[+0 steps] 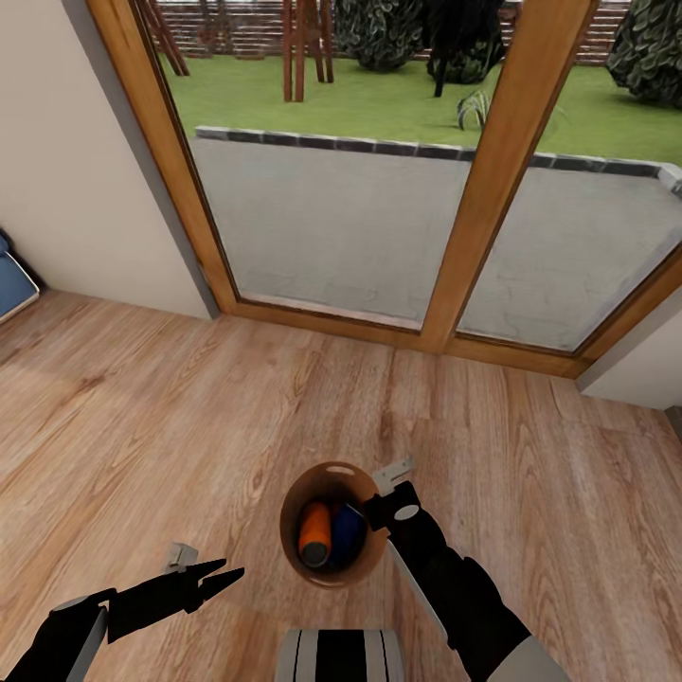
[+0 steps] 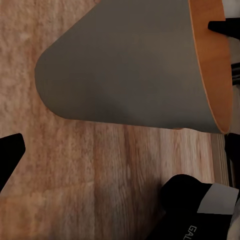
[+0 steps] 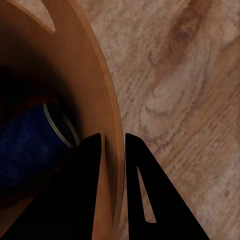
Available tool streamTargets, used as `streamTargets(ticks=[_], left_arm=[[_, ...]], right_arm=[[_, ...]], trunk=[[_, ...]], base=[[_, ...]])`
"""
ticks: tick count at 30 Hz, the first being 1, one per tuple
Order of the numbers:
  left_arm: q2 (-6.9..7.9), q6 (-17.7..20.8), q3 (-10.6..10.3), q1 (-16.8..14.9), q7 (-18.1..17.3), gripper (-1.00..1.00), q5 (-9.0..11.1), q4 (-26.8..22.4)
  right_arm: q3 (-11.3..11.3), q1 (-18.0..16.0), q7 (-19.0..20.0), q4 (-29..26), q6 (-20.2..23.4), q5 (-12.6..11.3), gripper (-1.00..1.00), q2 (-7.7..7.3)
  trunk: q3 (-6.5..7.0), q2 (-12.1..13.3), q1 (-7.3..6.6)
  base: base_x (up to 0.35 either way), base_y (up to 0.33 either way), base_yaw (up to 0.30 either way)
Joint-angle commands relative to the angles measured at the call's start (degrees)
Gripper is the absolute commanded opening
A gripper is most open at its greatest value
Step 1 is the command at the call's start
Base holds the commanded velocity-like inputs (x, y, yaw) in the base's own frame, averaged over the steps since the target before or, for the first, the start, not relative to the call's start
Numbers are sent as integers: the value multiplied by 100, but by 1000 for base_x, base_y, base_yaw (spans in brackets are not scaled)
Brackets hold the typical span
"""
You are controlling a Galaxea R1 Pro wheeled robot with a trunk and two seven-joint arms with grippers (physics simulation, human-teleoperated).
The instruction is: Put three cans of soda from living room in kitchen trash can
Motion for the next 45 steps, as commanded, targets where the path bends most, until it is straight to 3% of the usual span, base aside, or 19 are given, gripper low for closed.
streamTargets(ticks=[1,41,42,45], left_arm=[[-1,0,-2,-3,-1,100,0,2],[-1,0,-2,-3,-1,100,0,2],[-1,0,-2,-3,-1,100,0,2],[-1,0,-2,-3,-1,100,0,0]], right_arm=[[0,3,42,101,-24,-96,-100,1],[5,3,42,101,-24,-96,-100,1],[6,3,42,101,-24,-96,100,1],[8,3,42,101,-24,-96,100,1]], trunk=[[-1,0,67],[-1,0,67],[-1,0,67],[-1,0,67]], base=[[0,0,0],[0,0,0],[0,0,0],[0,0,0]])
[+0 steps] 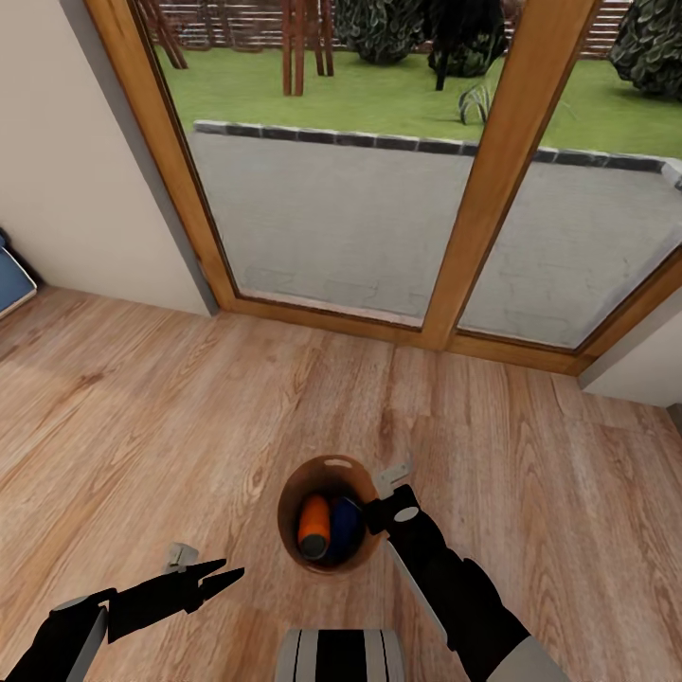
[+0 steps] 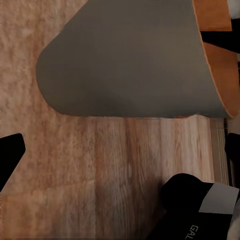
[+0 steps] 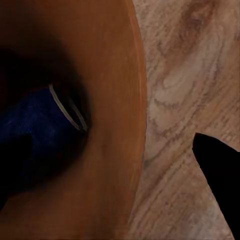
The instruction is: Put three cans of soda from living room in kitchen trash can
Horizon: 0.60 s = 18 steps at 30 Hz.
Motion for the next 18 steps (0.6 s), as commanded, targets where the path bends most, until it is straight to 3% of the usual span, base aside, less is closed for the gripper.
streamTargets(ticks=[1,18], left_arm=[[0,0,0,0,0,100,0,1],[0,-1,0,0,0,100,0,2]], right_arm=[[0,0,0,0,0,0,100,0],[1,0,0,0,0,0,100,0]], trunk=[[0,0,0],[0,0,0]], base=[[0,0,0],[0,0,0]])
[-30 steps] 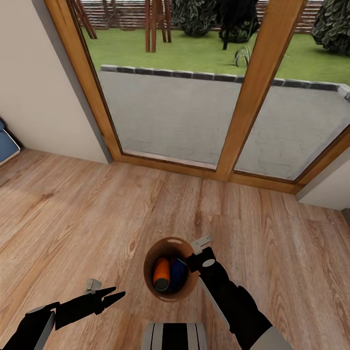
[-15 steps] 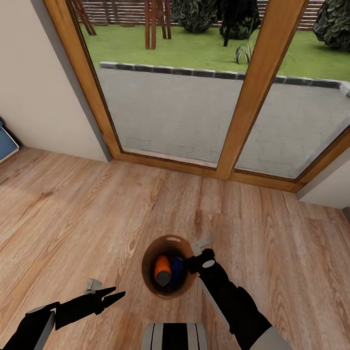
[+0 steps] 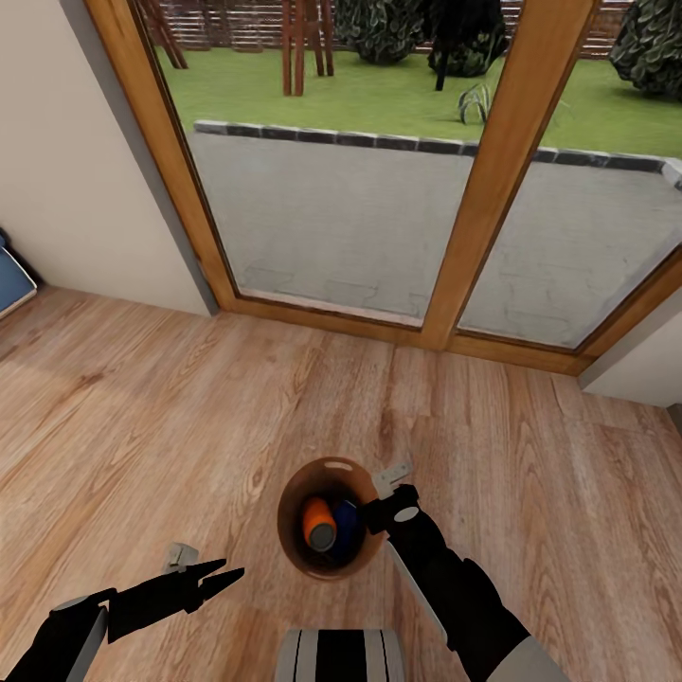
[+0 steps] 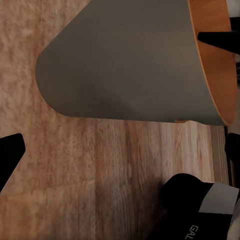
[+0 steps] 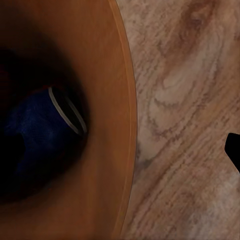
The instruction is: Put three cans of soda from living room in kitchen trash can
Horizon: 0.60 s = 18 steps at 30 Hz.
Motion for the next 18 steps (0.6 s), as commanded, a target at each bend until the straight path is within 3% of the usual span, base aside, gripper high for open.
streamTargets(ticks=[1,18], left_arm=[[0,0,0,0,0,100,0,0],[0,0,0,0,0,100,2,-5]], right_arm=[[0,0,0,0,0,0,100,0],[0,0,-1,0,0,0,100,0]], trunk=[[0,0,0],[0,0,0]], base=[[0,0,0],[0,0,0]])
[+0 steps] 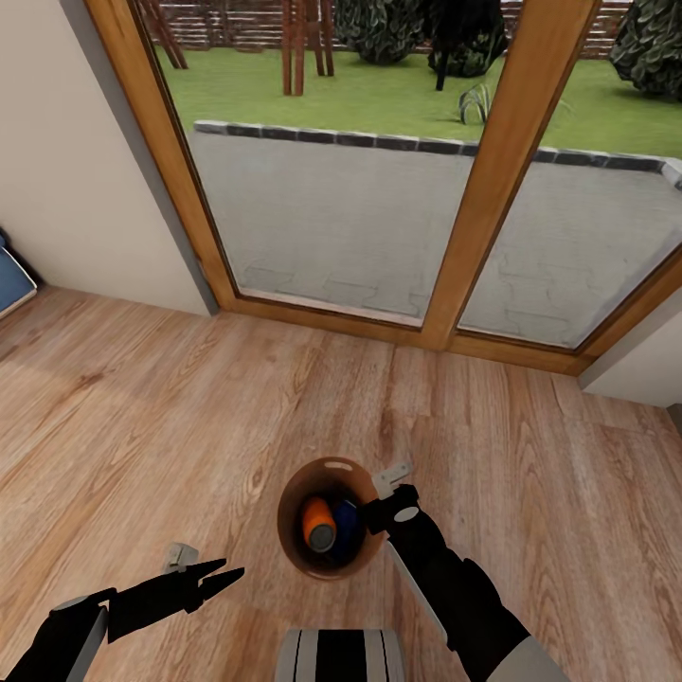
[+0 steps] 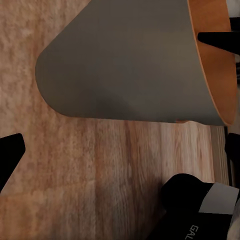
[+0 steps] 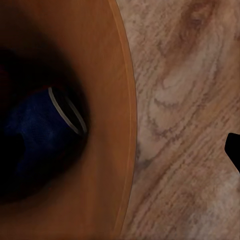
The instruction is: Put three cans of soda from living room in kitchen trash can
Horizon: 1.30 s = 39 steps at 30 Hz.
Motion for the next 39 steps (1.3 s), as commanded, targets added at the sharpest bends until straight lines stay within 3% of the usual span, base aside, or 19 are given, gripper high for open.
streamTargets(ticks=[1,39], left_arm=[[0,0,0,0,0,100,-1,-1],[0,7,-1,0,0,100,0,-4]], right_arm=[[0,0,0,0,0,0,100,0],[0,0,0,0,0,0,100,0]], trunk=[[0,0,0],[0,0,0]], base=[[0,0,0],[0,0,0]])
